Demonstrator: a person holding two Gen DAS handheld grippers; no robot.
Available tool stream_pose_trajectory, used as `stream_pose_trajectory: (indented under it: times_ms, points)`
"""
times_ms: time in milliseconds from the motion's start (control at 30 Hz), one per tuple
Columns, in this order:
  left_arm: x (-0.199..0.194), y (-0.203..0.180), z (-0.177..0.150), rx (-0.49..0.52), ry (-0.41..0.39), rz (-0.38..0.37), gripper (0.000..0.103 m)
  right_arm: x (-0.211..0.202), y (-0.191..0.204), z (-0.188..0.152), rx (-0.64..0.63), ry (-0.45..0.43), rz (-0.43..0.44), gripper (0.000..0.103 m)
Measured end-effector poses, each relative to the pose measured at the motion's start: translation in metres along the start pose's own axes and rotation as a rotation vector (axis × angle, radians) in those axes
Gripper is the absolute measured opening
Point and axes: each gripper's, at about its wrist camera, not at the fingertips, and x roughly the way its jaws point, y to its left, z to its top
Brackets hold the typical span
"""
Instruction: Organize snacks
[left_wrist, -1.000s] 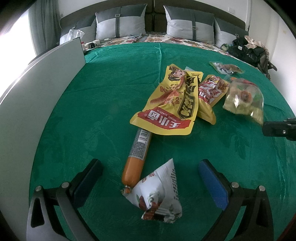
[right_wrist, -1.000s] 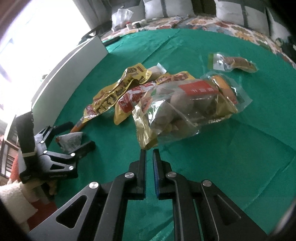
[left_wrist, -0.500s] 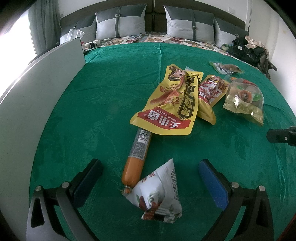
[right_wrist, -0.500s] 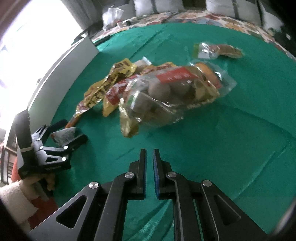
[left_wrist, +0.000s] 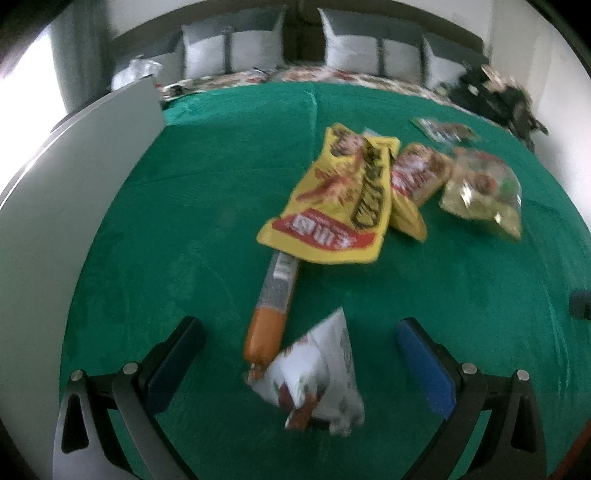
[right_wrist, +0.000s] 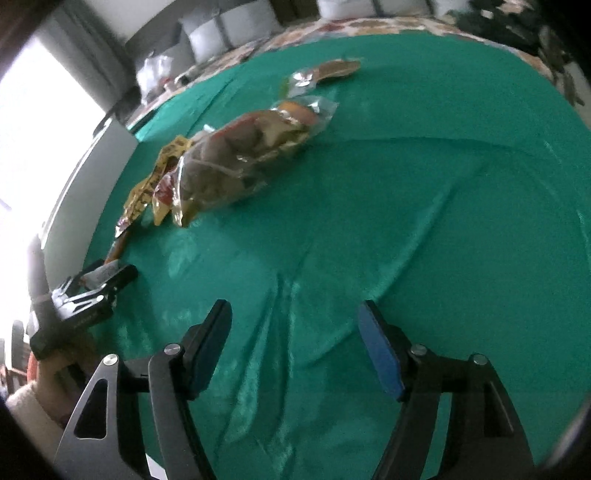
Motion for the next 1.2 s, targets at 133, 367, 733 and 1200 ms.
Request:
stream_pose_trajectory:
  times_ms: [133, 367, 733, 1200]
  points:
    - [-0.013, 0.014, -0.010, 0.007, 0.070, -0.047, 0.103, -0.006, -0.008, -0.005, 0.005, -0.020, -0.039, 0.074]
    - [-0.047, 0.026, -0.012, 0.011, 0.011, -0.107, 0.103, -0.002, 0.001, -0.008, -0.034, -0.052, -0.071, 0.086]
    - [-0.039, -0.017, -0.005, 0.065, -0.002, -0.018, 0.027, 0.007, 0.015, -0.013, -0.161, -0.032, -0.144, 0.091]
    - [-0.075, 0.035, -0.029, -0.101, -0.119, -0.127, 0.027, 0.042, 0.043, 0.105, 0.345, -0.026, 0.136, 0.090]
